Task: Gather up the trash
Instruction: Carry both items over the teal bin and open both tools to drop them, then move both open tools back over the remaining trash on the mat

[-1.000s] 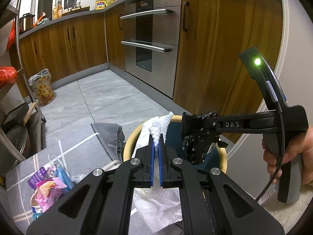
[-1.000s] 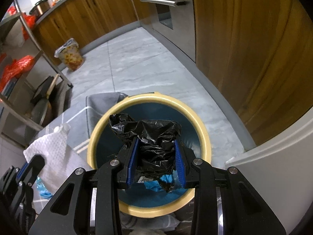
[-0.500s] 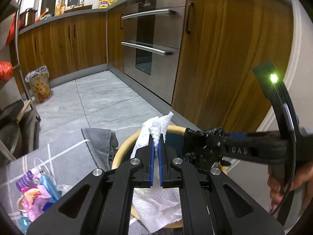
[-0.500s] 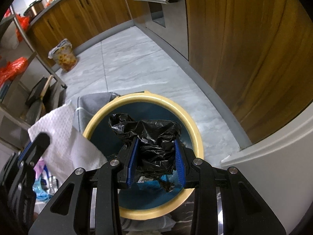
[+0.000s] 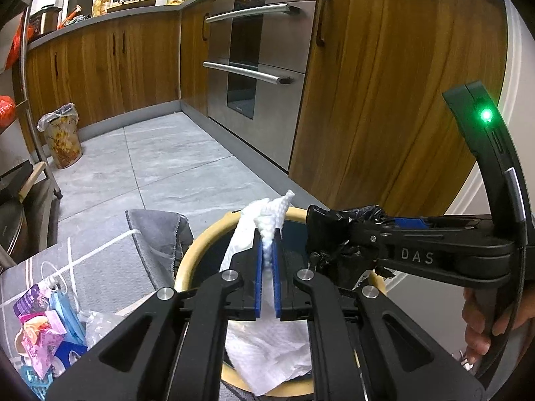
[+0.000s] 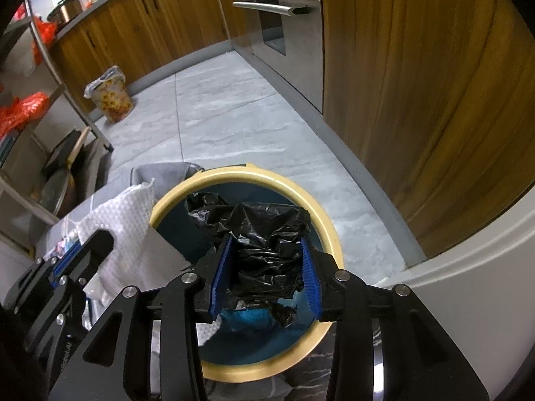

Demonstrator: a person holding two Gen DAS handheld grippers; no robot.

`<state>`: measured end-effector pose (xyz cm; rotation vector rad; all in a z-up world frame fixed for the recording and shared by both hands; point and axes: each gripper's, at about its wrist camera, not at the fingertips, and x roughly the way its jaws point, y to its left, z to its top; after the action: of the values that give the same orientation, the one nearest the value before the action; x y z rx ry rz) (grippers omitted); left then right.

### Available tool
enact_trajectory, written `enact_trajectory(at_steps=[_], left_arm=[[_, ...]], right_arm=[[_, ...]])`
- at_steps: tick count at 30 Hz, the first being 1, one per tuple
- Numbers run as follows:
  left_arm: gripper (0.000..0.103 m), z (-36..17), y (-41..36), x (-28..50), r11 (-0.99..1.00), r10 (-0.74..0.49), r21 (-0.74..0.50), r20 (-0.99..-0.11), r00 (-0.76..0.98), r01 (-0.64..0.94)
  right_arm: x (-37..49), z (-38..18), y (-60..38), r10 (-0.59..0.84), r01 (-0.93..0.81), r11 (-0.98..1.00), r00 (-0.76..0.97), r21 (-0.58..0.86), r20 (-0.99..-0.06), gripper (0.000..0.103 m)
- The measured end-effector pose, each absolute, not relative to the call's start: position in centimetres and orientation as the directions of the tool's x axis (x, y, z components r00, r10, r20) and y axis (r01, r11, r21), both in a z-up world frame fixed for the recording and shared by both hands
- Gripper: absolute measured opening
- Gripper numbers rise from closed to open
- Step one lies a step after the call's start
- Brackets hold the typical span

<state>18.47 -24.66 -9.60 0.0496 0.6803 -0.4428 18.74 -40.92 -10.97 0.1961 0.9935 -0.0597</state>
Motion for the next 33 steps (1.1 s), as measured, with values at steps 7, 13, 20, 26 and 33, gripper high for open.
enact_trajectory(at_steps=[7, 13, 20, 26, 33], left_arm=[[0.026, -9.5, -24.4, 18.2, 0.913, -0.364, -0.088, -0.618, 0.697, 0.399], [0.045, -9.1, -23.3, 17.8, 0.924, -0.344, -0.082, -0.609, 0.715, 0.374], [0.056, -8.2, -21.2, 16.7, 0.938, -0.309, -0.066, -0.603, 0.735, 0.341], [0.079, -6.8, -18.9, 15.0, 0.953, -0.269, -0.045, -0.58, 0.769, 0.3], [0.096, -5.1, -15.0, 12.3, 0.971, -0.214, -0.025, -0.549, 0.808, 0.24]], right_arm=[[18.8, -10.7, -40.7, 0.043, 0.127, 0.983, 0.554, 0.135, -0.831, 0.049], [18.7, -10.3, -40.4, 0.034, 0.129, 0.983, 0.567, 0.13, -0.823, 0.064], [18.3, -9.2, -39.6, 0.037, 0.119, 0.984, 0.589, 0.132, -0.807, 0.081], [17.4, -8.2, -38.6, 0.043, 0.114, 0.984, 0.608, 0.141, -0.793, 0.093], [16.3, -6.4, -35.6, 0.074, 0.059, 0.988, 0.641, 0.145, -0.764, 0.096]])
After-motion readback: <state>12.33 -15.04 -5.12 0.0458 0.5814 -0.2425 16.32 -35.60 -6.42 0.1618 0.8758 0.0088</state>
